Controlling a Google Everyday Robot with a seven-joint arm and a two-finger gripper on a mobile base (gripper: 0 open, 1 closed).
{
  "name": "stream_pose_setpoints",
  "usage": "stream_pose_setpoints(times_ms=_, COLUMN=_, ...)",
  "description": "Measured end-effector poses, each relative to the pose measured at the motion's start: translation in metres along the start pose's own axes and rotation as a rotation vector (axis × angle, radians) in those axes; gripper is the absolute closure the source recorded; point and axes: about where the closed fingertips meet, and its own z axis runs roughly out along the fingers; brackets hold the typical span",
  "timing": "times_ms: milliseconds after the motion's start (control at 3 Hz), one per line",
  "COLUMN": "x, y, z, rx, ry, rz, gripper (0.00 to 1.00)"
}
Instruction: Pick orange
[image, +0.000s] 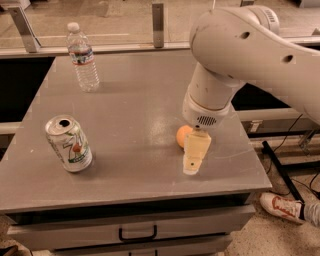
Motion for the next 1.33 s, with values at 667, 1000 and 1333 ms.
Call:
stream_pose_setpoints(times_ms=667, x=-0.001, y=0.000, z=0.004, rx=-0.046, ry=-0.020, rz=0.035, gripper=0.62)
stream_pose_setpoints(times_ms=1000, x=0.007, y=-0.006, z=-0.007, rx=-0.114, ry=-0.096, rz=0.107, gripper=0.86)
stream_pose_setpoints(times_ms=1333, x=0.019, y=-0.022, z=-0.043, rx=-0.099, ry=-0.165, rz=0.160, gripper=1.00)
